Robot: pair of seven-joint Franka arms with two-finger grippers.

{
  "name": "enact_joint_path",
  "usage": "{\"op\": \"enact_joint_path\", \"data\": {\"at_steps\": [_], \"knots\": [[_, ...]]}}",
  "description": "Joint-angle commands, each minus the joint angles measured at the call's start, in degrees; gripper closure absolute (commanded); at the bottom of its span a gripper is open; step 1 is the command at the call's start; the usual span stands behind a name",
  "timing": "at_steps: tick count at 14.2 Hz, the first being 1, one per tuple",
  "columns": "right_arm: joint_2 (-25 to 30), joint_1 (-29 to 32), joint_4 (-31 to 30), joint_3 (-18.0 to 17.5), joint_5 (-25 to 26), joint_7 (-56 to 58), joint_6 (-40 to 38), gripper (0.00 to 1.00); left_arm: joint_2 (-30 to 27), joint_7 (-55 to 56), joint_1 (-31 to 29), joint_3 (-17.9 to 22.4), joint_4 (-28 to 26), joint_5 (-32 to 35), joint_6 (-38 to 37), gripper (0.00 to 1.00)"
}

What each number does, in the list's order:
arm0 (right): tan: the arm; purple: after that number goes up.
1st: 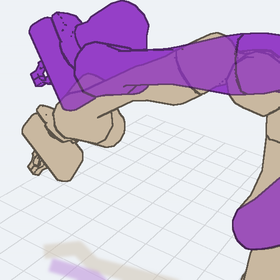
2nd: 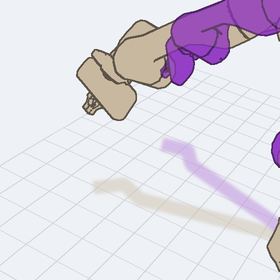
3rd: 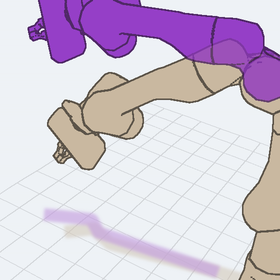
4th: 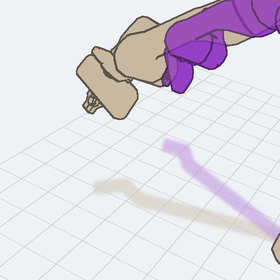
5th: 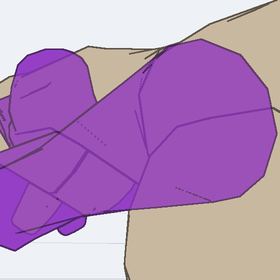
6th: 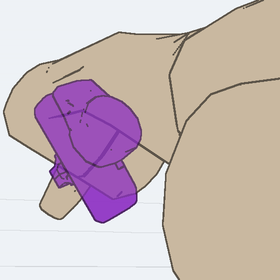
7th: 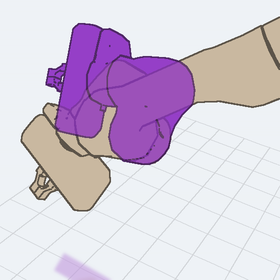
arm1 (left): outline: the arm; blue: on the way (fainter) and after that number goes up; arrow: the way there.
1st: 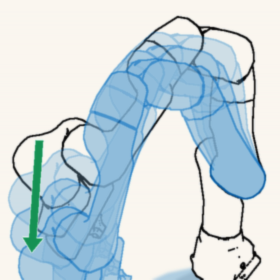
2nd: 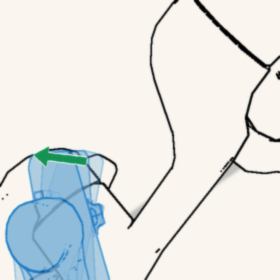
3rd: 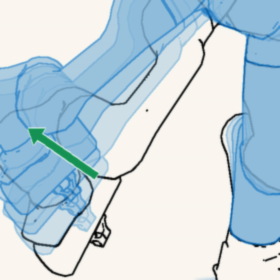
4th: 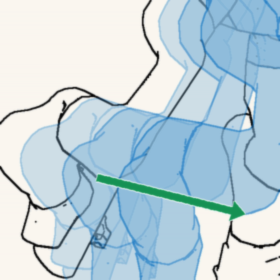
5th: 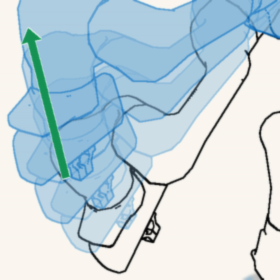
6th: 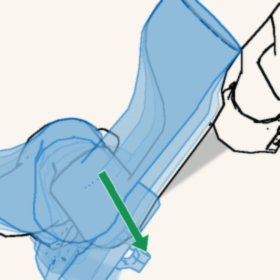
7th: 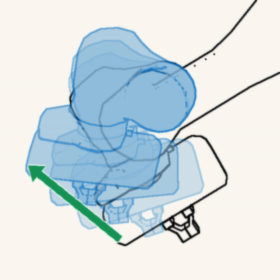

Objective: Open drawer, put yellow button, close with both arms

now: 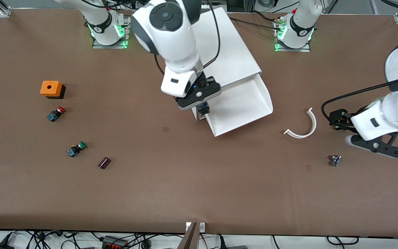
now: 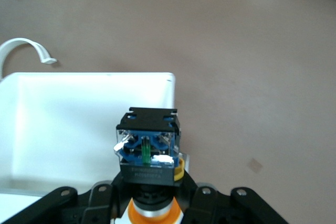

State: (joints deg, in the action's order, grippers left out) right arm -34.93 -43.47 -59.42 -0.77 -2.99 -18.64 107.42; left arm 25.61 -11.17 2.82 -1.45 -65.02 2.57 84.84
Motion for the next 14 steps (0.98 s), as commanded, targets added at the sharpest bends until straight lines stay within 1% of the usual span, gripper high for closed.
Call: {"op": "enact_joint_path", "data": {"at_steps": [1,3,6,9,14], "knots": [[-2.9,-1.9,3.3,-0.1,-0.3,-2.4,2.0,1.0,1.0,5.5,-0.6,-0.2,4.5,1.1,-0.8,0.0],[-4.0,-3.0,3.3,-0.2,-0.3,-4.3,3.1,1.0,0.0,11.3,-0.6,-0.4,4.4,1.4,-1.2,0.0],[-6.0,-4.7,3.3,-0.2,-0.3,-5.7,4.0,1.0,-1.6,12.0,-0.6,-0.5,3.5,1.5,-1.6,0.0],[-8.0,-6.3,3.4,-0.1,-0.3,-8.3,7.3,1.0,-1.6,12.1,-0.3,-0.7,3.6,1.2,-2.2,0.0],[-10.0,-6.5,3.3,-0.1,-0.3,-8.4,8.3,1.0,-1.7,12.1,0.1,-0.8,3.7,1.2,-2.3,0.0]]}}
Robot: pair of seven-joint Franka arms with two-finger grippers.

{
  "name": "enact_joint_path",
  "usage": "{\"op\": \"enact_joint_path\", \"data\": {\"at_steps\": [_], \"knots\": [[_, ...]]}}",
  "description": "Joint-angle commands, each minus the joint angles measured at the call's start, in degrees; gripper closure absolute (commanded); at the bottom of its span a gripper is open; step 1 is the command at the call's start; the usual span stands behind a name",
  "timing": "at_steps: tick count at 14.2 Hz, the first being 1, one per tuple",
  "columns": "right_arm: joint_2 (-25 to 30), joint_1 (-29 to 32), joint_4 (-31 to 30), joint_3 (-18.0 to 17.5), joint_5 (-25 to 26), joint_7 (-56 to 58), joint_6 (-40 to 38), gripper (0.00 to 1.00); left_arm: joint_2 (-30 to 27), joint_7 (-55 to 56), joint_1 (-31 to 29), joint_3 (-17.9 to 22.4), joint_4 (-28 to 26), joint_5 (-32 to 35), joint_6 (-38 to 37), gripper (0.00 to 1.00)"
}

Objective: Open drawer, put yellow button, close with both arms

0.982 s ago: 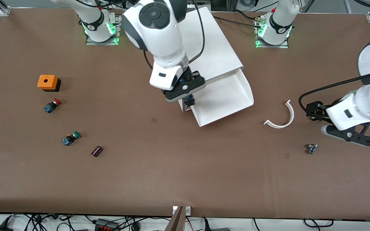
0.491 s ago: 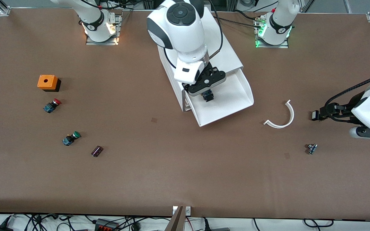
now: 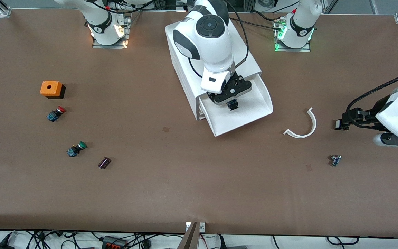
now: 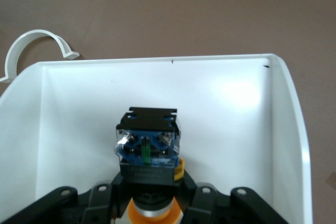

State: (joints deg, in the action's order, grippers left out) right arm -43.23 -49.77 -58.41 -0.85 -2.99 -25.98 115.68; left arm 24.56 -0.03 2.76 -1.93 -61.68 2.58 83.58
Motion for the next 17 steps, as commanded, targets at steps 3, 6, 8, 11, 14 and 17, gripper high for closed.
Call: {"op": "enact_joint_path", "data": {"at_steps": [3,6,8,11,14,17], "knots": [[-2.6,-0.2,2.3,-1.0,-0.3,-2.2,0.3,1.0,-0.6,1.1,0.1,-0.4,0.4,1.2,-1.0,0.0],[-3.5,-0.2,2.3,-1.4,-0.3,-2.3,0.5,1.0,-0.6,1.1,0.1,-0.4,0.4,1.2,-1.0,0.0],[-3.5,-0.1,2.3,-1.4,-0.3,-2.2,0.9,1.0,-0.6,1.1,0.1,-0.4,0.4,1.1,-1.0,0.0],[-4.0,-0.2,2.3,-1.4,-0.3,-2.3,1.8,0.99,-0.6,1.1,0.1,-0.4,0.4,1.1,-1.0,0.0],[-4.1,-0.3,2.3,-1.4,-0.3,-2.4,1.7,0.91,-0.6,1.1,0.1,-0.4,0.4,1.2,-1.0,0.0],[-4.1,-0.4,2.3,-1.2,-0.2,-2.4,1.8,0.0,-0.6,1.1,0.1,-0.4,0.4,1.1,-1.0,0.0]]}}
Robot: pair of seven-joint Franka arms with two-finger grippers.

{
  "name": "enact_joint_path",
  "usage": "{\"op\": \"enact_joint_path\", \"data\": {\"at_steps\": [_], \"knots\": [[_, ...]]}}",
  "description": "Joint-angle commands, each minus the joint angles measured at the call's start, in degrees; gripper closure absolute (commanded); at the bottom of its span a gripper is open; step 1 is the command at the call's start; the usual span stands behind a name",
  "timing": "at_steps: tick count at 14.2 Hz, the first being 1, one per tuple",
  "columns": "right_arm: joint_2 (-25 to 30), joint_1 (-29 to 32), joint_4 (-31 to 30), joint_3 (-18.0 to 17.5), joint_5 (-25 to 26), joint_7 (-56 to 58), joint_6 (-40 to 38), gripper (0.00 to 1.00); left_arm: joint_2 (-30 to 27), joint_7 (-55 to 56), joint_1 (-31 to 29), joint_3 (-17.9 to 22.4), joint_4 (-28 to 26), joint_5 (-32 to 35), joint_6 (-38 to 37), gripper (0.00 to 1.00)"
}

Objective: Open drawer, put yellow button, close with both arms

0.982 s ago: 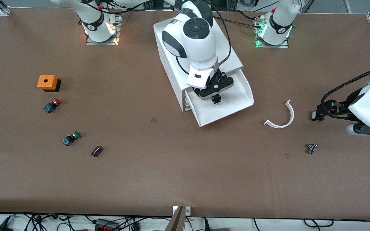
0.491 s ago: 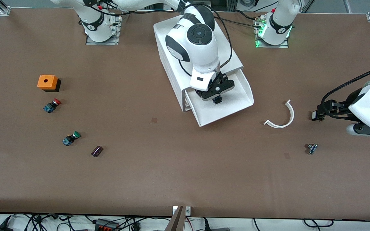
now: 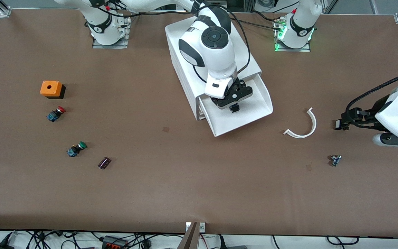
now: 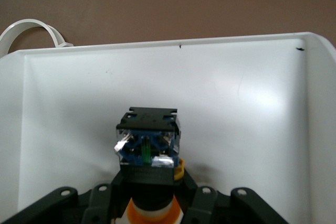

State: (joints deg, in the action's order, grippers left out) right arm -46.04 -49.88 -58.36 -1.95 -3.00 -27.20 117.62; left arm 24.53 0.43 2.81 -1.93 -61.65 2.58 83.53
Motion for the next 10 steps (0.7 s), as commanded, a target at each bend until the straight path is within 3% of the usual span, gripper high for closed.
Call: {"op": "enact_joint_path", "data": {"at_steps": [1,5,10], "knots": [[-1.2,-0.3,2.3,0.2,-0.2,-1.3,-0.2,0.0,-0.6,0.6,0.1,-0.4,0.4,1.2,-1.0,0.0],[-0.4,-0.1,2.5,0.3,-0.3,-1.4,-0.9,0.0,-0.6,0.6,0.1,-0.4,0.4,1.2,-1.0,0.0],[0.4,0.8,7.2,0.3,-0.3,-3.6,-2.5,0.0,-0.6,0.7,0.1,-0.4,0.4,1.1,-1.0,0.0]]}}
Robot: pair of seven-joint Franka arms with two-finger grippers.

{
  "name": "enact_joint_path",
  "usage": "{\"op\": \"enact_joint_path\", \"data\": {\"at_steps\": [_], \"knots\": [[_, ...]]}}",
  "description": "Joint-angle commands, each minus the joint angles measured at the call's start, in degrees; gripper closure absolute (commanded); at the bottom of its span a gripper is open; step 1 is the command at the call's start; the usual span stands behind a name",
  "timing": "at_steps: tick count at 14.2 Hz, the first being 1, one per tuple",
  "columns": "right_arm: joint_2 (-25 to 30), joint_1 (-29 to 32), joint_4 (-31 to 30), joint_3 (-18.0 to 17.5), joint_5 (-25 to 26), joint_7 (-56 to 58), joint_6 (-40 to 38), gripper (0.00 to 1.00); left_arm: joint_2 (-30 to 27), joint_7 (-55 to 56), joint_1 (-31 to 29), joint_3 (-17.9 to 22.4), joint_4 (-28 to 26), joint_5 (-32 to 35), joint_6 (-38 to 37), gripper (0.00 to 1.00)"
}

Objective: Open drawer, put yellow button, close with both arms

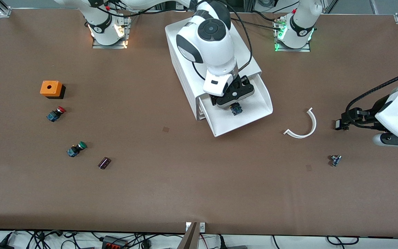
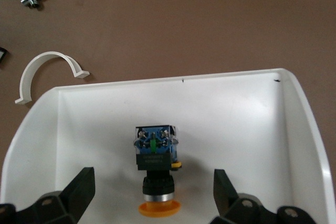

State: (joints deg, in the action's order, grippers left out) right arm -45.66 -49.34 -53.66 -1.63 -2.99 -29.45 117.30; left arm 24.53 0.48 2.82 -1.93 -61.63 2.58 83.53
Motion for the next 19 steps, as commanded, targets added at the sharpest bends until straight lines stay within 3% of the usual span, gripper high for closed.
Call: {"op": "enact_joint_path", "data": {"at_steps": [1,7,11,13,15,19], "knots": [[0.7,0.3,3.1,0.3,-0.1,-1.3,-3.8,0.0,-0.6,1.4,0.1,-0.4,0.4,1.1,-1.1,0.0],[6.4,4.8,2.7,6.4,0.4,-0.2,-15.5,0.0,-0.6,15.7,0.4,-3.6,-1.2,-0.9,-0.9,0.0],[6.7,12.6,1.6,6.6,0.4,3.5,-21.4,0.0,-0.5,18.1,0.3,-7.7,-4.7,-4.1,-0.7,0.0],[6.7,16.6,1.5,6.6,0.4,6.1,-23.6,0.0,0.2,21.0,0.4,-7.7,-7.0,-7.5,2.8,0.0],[6.7,21.0,0.1,6.6,-0.3,7.6,-27.4,0.0,0.6,24.8,2.2,-8.2,-10.2,-7.4,8.8,0.0],[6.8,27.9,0.0,6.5,-0.3,7.7,-27.8,0.0,1.8,31.9,6.1,-8.2,-16.1,-7.2,16.9,0.0]]}}
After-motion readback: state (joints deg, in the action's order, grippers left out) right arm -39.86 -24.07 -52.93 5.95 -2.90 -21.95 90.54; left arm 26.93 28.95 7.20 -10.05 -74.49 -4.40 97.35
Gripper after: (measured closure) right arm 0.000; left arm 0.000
